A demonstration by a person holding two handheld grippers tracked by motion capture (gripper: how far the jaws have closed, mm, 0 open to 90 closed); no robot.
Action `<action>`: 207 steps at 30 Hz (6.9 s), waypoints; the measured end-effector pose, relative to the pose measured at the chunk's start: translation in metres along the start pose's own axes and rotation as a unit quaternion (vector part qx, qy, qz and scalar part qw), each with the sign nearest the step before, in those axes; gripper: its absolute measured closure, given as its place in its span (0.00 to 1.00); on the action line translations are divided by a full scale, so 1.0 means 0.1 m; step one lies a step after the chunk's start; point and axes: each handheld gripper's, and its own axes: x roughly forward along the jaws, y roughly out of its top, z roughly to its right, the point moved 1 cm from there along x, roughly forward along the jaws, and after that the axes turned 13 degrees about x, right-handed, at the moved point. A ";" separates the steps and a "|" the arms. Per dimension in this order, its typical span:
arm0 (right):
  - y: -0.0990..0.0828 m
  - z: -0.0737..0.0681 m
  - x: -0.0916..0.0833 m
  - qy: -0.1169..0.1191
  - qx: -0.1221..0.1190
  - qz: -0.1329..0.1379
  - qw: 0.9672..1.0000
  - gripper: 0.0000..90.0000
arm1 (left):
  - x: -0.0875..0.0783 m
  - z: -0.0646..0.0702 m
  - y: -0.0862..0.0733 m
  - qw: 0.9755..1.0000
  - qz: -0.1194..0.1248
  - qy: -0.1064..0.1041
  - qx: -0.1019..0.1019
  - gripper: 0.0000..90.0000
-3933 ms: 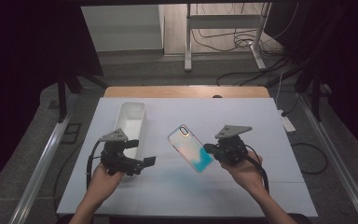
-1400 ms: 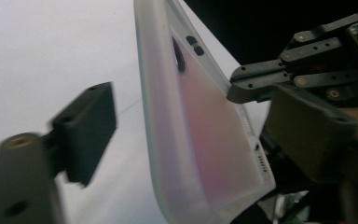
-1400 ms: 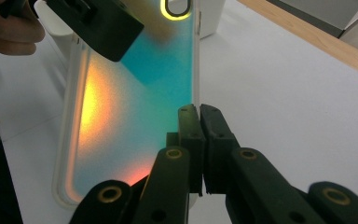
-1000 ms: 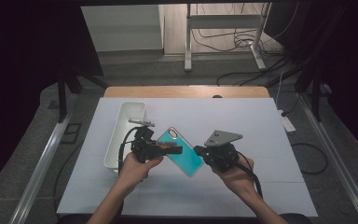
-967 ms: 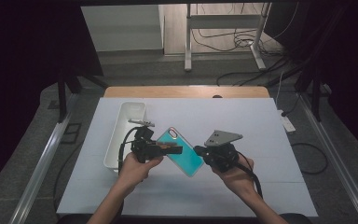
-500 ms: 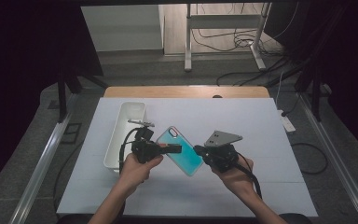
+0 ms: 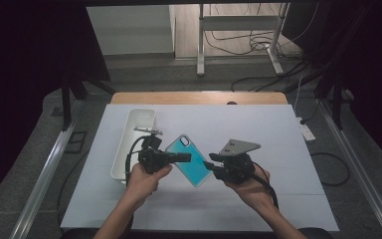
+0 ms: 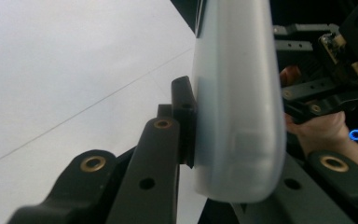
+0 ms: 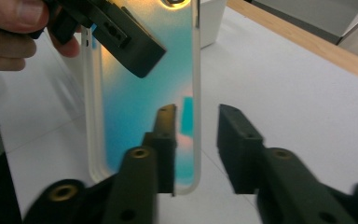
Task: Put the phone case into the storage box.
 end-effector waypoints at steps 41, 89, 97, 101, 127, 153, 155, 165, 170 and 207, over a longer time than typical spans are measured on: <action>-0.03 0.13 0.16 0.135 0.054 -0.070 0.987 0.01 | -0.08 0.07 0.07 0.993 -0.030 -0.033 0.112 0.95; -0.03 0.10 0.16 0.207 0.046 -0.081 0.974 0.95 | -0.02 0.22 0.13 0.984 -0.026 0.019 0.174 0.40; -0.03 0.08 0.13 0.167 0.037 -0.067 0.983 0.95 | -0.07 0.24 0.14 0.979 -0.033 0.081 0.185 0.15; -0.02 0.09 0.11 0.154 0.035 -0.054 0.986 0.95 | -0.10 0.24 0.14 0.975 -0.035 0.098 0.196 0.04; -0.02 0.04 0.06 0.080 0.014 -0.014 0.997 0.95 | -0.16 0.26 0.15 0.975 -0.028 0.130 0.177 0.33; -0.06 -0.10 0.15 0.055 0.009 -0.021 0.998 0.93 | -0.22 0.27 0.16 0.987 0.004 0.108 0.120 0.97; -0.06 -0.11 0.16 0.050 0.004 -0.023 0.998 0.92 | -0.22 0.28 0.15 0.987 0.008 0.110 0.115 0.98; -0.07 -0.16 0.23 0.054 0.006 -0.029 0.998 0.62 | -0.15 0.34 0.16 0.985 0.011 0.137 0.108 0.98; -0.09 -0.18 0.28 0.052 0.008 -0.031 0.998 0.47 | -0.11 0.38 0.16 0.983 0.008 0.143 0.111 0.98; -0.10 -0.07 0.21 0.080 0.035 -0.043 0.995 0.21 | -0.20 0.27 0.13 0.972 -0.004 0.205 0.111 0.98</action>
